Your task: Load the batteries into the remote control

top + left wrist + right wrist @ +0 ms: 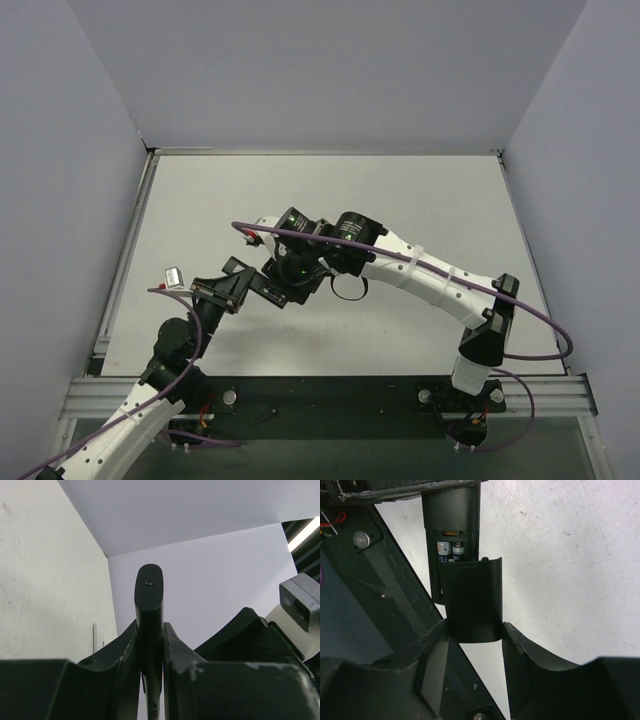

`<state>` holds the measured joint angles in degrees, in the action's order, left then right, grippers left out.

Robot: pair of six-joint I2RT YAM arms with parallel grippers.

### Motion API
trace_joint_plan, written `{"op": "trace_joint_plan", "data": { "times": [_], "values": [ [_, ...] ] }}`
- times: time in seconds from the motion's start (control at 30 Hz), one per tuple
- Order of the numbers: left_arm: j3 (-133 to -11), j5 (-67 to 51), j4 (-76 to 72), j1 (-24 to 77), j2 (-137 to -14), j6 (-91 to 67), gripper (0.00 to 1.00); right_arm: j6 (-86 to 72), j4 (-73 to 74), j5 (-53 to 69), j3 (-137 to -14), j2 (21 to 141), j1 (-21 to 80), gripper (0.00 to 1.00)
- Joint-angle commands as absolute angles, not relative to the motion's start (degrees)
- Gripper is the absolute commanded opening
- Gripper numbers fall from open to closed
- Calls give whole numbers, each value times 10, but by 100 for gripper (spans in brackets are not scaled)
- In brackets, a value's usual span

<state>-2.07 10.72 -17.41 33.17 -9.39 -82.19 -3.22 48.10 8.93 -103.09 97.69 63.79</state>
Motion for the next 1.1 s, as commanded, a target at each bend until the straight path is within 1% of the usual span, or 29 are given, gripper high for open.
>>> {"op": "trace_joint_plan", "data": {
  "times": [0.0,0.33,0.87,1.07],
  "values": [
    [44,117,-201,330,-102,-830,0,-40,543,56,-1084,1007,656,16],
    [28,120,-176,331,-126,-838,0,-41,571,33,-1130,1054,670,16],
    [20,132,-172,332,-134,-843,0,-59,581,39,-1140,1092,671,17],
    [15,134,-167,333,-135,-845,0,-64,583,35,-1141,1101,670,20]
  ]
}}
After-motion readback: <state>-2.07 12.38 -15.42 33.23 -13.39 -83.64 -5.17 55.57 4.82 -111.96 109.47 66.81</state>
